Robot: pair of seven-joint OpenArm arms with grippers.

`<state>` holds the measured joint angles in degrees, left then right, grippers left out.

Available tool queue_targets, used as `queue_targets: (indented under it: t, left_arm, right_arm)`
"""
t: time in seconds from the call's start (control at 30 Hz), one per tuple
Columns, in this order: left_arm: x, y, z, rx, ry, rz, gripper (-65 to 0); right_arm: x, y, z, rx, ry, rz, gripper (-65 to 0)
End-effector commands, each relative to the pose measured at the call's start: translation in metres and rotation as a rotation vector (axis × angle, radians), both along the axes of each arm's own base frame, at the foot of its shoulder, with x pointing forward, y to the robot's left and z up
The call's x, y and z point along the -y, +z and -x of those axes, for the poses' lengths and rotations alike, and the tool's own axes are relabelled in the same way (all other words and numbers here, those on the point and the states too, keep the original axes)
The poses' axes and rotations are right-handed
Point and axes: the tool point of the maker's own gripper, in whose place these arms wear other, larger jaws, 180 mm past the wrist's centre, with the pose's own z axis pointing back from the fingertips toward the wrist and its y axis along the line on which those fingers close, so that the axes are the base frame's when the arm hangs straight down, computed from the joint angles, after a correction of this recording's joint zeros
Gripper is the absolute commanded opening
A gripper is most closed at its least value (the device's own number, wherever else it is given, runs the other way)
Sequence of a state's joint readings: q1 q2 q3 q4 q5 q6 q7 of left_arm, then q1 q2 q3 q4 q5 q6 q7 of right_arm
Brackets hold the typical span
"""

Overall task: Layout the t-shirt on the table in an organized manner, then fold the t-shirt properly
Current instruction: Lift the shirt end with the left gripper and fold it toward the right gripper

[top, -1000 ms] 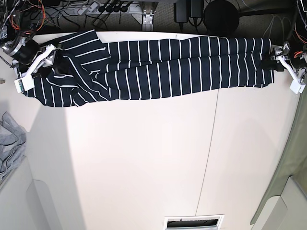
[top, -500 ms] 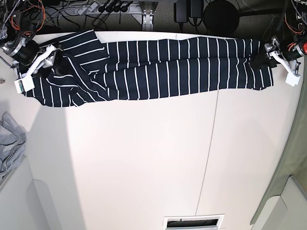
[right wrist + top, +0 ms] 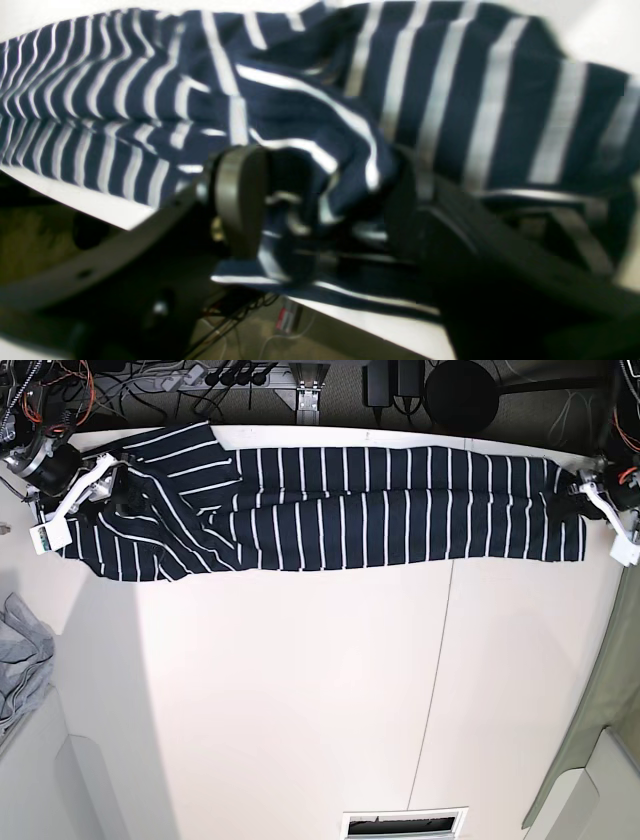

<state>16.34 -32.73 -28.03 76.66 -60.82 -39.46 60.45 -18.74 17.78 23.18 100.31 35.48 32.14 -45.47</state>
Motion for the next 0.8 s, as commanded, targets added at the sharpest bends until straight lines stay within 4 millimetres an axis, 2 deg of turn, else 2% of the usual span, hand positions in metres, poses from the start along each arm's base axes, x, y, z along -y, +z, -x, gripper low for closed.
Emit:
queue_targets:
  t: [0.0,0.07,0.17,0.27,0.4,0.6,0.63,0.73,0.77]
  left_arm:
    - [-0.005,0.024,-0.013,0.061,-0.03,-0.012,-65.0]
    - [0.009,0.045,-0.018,0.083,-0.102,0.017,-65.0]
    - [0.046,0.077,-0.027,0.169,-0.208,0.094,-65.0]
    - [0.089,0.09,-0.03,0.234,-0.303,0.128,-65.0]
    - [0.158,0.087,-0.026,0.28,-0.392,0.226,-65.0]
    - [0.231,0.058,-0.04,0.309,-0.455,0.204,-65.0]
    - [0.241,0.053,-0.039,0.308,-0.476,0.199,-60.6]
    - [0.266,0.042,-0.033,0.301,-0.533,0.188,-36.5]
    - [0.273,0.04,-0.029,0.292,-0.556,0.194,-31.2]
  right_arm:
    - [0.003,0.011,-0.009,0.047,-0.003,-0.004,-29.1]
    - [0.003,0.011,-0.009,0.05,-0.004,-0.005,-29.1]
    - [0.001,0.01,-0.008,0.048,-0.006,-0.007,-29.1]
    - [-0.001,0.006,-0.006,0.039,-0.011,0.0,-29.1]
    - [-0.012,0.002,-0.005,0.039,-0.028,-0.021,-29.0]
    - [-0.016,0.003,-0.009,0.065,-0.044,-0.036,-29.0]
    - [-0.014,0.003,-0.01,0.074,-0.047,-0.025,-29.0]
    - [0.0,0.001,-0.013,0.064,-0.1,0.025,-29.0]
    - [0.008,0.001,-0.015,0.061,-0.132,0.041,-29.0]
